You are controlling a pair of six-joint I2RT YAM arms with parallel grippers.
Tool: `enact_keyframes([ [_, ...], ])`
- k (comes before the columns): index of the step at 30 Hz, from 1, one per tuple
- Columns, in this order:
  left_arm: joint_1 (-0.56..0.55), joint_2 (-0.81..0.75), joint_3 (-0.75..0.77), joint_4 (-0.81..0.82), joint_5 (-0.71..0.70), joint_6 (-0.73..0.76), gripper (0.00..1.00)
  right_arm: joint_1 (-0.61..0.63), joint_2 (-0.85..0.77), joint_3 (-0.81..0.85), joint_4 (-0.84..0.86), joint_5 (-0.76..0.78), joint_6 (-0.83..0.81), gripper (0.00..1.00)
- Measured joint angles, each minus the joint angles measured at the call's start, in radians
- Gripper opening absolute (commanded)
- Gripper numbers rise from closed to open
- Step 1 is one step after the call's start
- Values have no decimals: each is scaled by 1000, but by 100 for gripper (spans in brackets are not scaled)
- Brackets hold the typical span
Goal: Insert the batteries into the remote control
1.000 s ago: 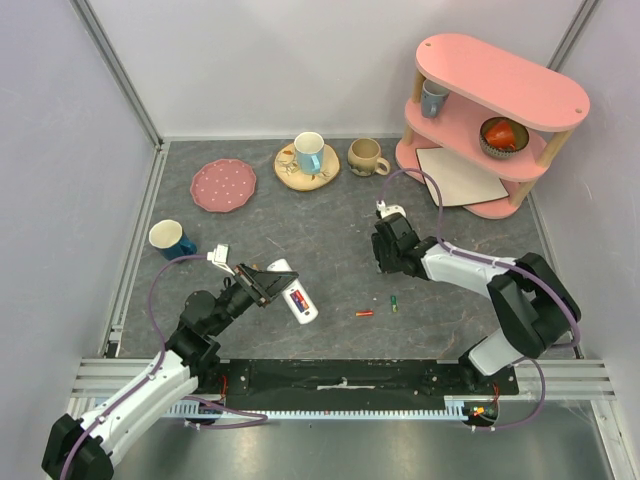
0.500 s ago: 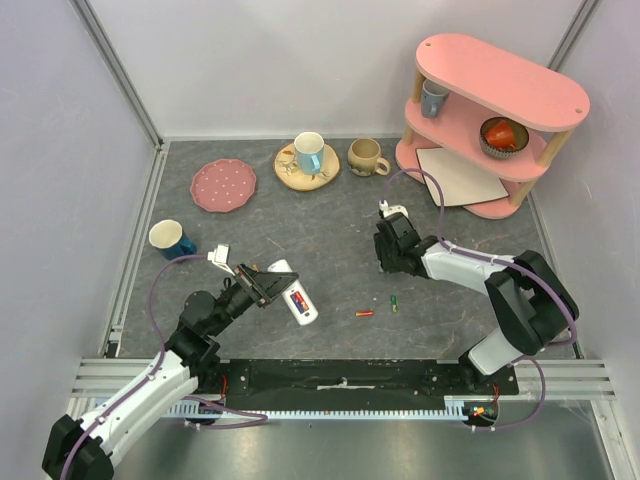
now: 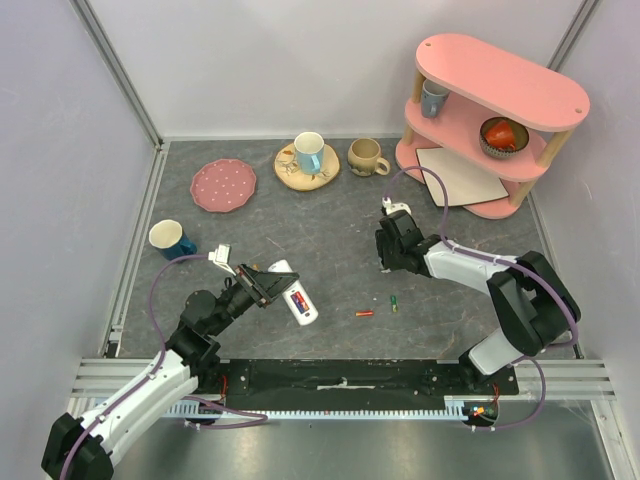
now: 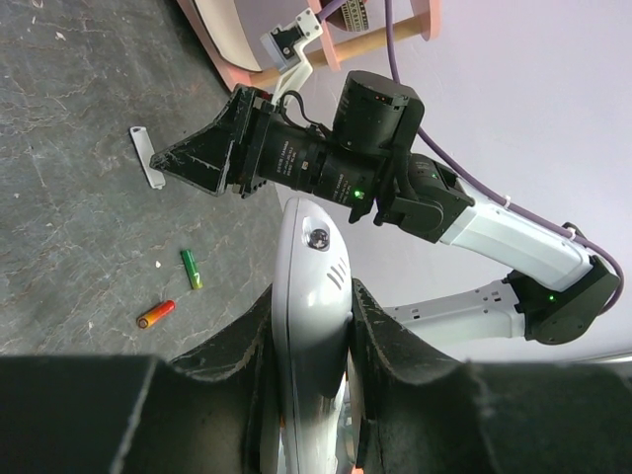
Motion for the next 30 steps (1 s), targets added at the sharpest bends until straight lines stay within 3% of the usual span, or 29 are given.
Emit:
enact_keyframes([
  [15,0,8,0,0,0,0,2,-6,31,0,12,-8,5,49],
  [22,0,8,0,0,0,0,2,-6,35,0,25,-16,10,32],
  [30,0,0,0,0,0,0,2,-6,37,0,32,-27,11,20],
])
